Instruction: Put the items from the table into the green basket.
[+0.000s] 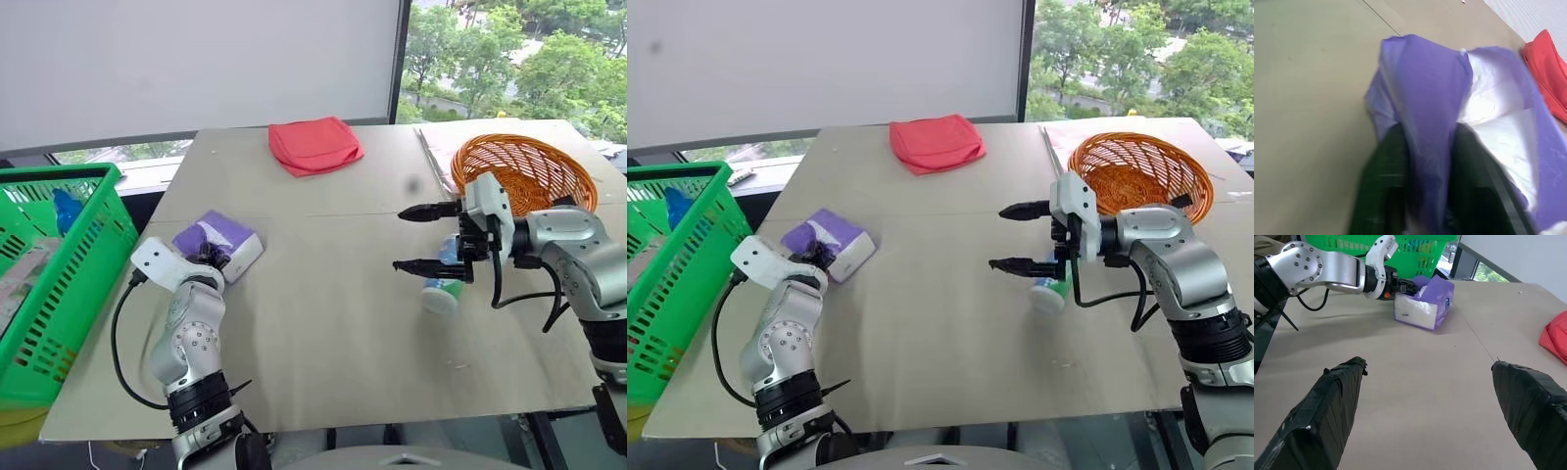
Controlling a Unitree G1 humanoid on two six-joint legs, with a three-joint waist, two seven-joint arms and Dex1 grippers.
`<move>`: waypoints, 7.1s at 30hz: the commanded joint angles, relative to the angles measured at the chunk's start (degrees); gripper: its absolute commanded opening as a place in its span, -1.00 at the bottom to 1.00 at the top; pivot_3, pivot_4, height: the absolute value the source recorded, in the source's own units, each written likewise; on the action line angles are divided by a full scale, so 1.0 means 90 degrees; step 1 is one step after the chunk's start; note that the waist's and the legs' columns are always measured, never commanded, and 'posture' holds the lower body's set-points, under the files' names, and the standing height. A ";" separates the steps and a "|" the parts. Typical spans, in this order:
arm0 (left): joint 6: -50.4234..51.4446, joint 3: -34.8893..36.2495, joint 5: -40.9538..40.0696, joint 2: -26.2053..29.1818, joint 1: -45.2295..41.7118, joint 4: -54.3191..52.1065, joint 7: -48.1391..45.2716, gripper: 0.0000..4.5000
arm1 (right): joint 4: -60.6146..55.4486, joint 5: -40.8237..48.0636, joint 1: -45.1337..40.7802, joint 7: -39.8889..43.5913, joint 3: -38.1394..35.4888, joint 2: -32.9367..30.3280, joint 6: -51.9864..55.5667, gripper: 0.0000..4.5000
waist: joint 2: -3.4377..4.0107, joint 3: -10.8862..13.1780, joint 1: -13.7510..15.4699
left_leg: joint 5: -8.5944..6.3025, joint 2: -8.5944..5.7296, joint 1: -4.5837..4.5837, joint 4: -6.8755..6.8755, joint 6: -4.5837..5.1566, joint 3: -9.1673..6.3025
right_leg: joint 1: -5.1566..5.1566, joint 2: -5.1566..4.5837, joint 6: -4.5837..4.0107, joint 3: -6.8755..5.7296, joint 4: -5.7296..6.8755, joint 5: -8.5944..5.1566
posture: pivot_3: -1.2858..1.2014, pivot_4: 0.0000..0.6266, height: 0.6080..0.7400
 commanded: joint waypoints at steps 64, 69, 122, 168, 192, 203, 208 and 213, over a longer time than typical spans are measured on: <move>0.1095 -0.2213 -0.0120 0.4046 -0.0136 -0.1792 -0.5518 0.55 | -0.1795 0.0023 0.1594 -0.5274 -0.0780 0.1223 0.3280 1.00 | -0.0018 -0.0006 -0.0547 | 0.0018 0.0072 -0.0062 0.0002 -0.0043 0.0011 | -0.0098 0.0090 -0.0050 0.0035 0.0040 0.0031 | -0.06 -0.90 1.00; 0.0949 -0.1397 -0.0866 0.4570 0.0503 -0.2308 -0.6553 0.55 | -0.2157 -0.0407 0.1414 -0.6536 -0.0515 0.2073 0.4953 1.00 | -0.0004 0.0001 -0.0511 | 0.0021 0.0071 -0.0073 0.0001 -0.0049 0.0012 | -0.0110 0.0085 -0.0051 0.0037 0.0036 0.0030 | -0.04 -0.92 1.00; 0.1037 -0.1018 -0.1590 0.5573 0.1404 -0.3263 -0.6863 0.57 | -0.1078 -0.1333 0.0943 -0.6739 -0.0288 0.2674 0.7027 0.50 | -0.0054 -0.0081 -0.0454 | 0.0005 0.0095 0.0147 -0.0106 -0.0083 0.0016 | 0.0101 0.0085 -0.0048 0.0022 -0.0099 -0.0007 | 0.01 -0.95 1.00; 0.1056 -0.0779 -0.3981 0.3524 0.0787 -0.2699 -0.5034 0.57 | -0.1328 -0.1439 0.0583 -0.4006 0.0912 0.2131 0.1266 -0.06 | 0.0044 0.0040 -0.0336 | 0.0024 0.0095 -0.0058 -0.0100 -0.0067 0.0003 | -0.0086 0.0093 -0.0047 0.0001 -0.0085 0.0036 | 0.01 -1.00 1.00; 0.0727 -0.2201 -0.4771 0.1836 -0.0276 -0.2105 -0.3776 0.88 | -0.1314 -0.1212 0.0483 -0.2901 0.1233 0.2533 -0.0654 -0.06 | 0.0008 0.0019 -0.0324 | 0.0042 0.0072 -0.0071 -0.0008 -0.0095 0.0009 | -0.0102 0.0095 -0.0034 0.0024 0.0005 0.0057 | 0.00 -1.00 1.00; 0.0429 -0.1591 -0.4192 0.2622 -0.0723 -0.1942 -0.3702 -0.09 | -0.1413 -0.0800 0.0490 -0.2919 0.1010 0.2359 0.0062 1.00 | 0.0008 0.0019 -0.0321 | 0.0044 0.0072 -0.0072 0.0000 -0.0098 0.0008 | -0.0102 0.0097 -0.0034 0.0023 0.0010 0.0058 | 0.01 -1.00 1.00; 0.0320 -0.1021 -0.2583 0.4366 -0.1571 -0.1289 -0.3140 -0.09 | -0.1455 0.0427 0.0080 -0.2463 0.0306 0.2073 0.0796 1.00 | 0.0009 0.0021 -0.0334 | 0.0040 0.0074 -0.0071 -0.0001 -0.0091 0.0002 | -0.0106 0.0104 -0.0037 0.0018 0.0014 0.0059 | 0.04 -1.00 1.00; 0.0103 -0.1110 0.0198 0.6640 -0.1234 -0.0397 -0.2993 -0.09 | -0.1461 0.2274 -0.0476 -0.1714 -0.0420 0.1631 0.1748 1.00 | 0.0012 0.0022 -0.0300 | 0.0038 0.0070 -0.0063 -0.0022 -0.0086 0.0010 | -0.0107 0.0105 -0.0039 0.0024 0.0010 0.0057 | 0.05 -1.00 1.00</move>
